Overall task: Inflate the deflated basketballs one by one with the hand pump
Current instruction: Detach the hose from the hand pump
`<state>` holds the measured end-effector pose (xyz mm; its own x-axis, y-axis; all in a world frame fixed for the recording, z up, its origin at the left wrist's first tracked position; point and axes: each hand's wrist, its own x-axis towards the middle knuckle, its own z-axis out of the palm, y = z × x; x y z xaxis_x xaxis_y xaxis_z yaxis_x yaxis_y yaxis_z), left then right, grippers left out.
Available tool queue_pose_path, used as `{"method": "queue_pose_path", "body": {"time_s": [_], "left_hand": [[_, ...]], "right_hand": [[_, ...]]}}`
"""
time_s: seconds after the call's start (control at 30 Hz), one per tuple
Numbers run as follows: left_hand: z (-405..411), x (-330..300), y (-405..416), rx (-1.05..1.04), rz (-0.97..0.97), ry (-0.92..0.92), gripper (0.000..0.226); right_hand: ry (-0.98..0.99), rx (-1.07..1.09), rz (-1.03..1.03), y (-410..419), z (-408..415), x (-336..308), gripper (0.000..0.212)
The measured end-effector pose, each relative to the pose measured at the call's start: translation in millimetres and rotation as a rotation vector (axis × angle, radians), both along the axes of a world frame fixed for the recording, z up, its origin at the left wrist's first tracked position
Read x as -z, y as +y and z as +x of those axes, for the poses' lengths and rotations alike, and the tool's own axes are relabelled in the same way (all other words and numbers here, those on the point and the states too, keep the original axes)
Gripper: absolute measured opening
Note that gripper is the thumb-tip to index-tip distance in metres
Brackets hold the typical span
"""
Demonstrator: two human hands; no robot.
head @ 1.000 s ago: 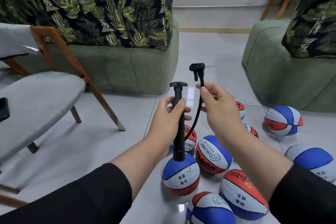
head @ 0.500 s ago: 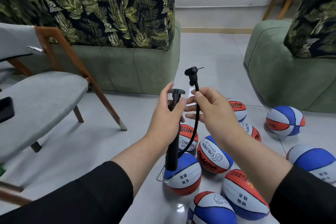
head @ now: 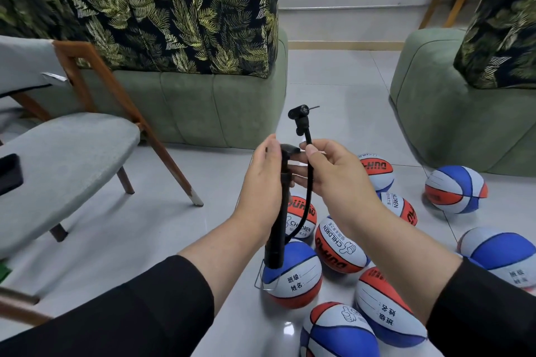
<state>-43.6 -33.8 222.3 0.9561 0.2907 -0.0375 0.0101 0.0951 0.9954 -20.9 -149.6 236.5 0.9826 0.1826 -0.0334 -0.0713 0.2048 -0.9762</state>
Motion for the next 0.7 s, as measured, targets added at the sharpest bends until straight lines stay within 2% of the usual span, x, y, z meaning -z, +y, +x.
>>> {"method": "queue_pose_path", "body": {"time_s": [0.1, 0.23, 0.53, 0.6, 0.7], "left_hand": [[0, -5, 0, -0.013, -0.125, 0.043, 0.039], [4, -5, 7, -0.065, -0.296, 0.060, 0.048], [5, -2, 9, -0.033, -0.379, 0.102, 0.057], [5, -3, 7, -0.027, -0.367, 0.103, 0.066], [5, -3, 8, -0.010, -0.348, 0.097, 0.066]], "right_hand": [[-0.013, 0.025, -0.037, 0, 0, -1, 0.018], [-0.023, 0.057, -0.067, -4, 2, -4, 0.018], [-0.028, -0.019, -0.138, 0, -1, -4, 0.022], [-0.030, -0.029, -0.129, 1, -3, -5, 0.024], [-0.038, -0.046, -0.120, 2, -6, -7, 0.024]]}}
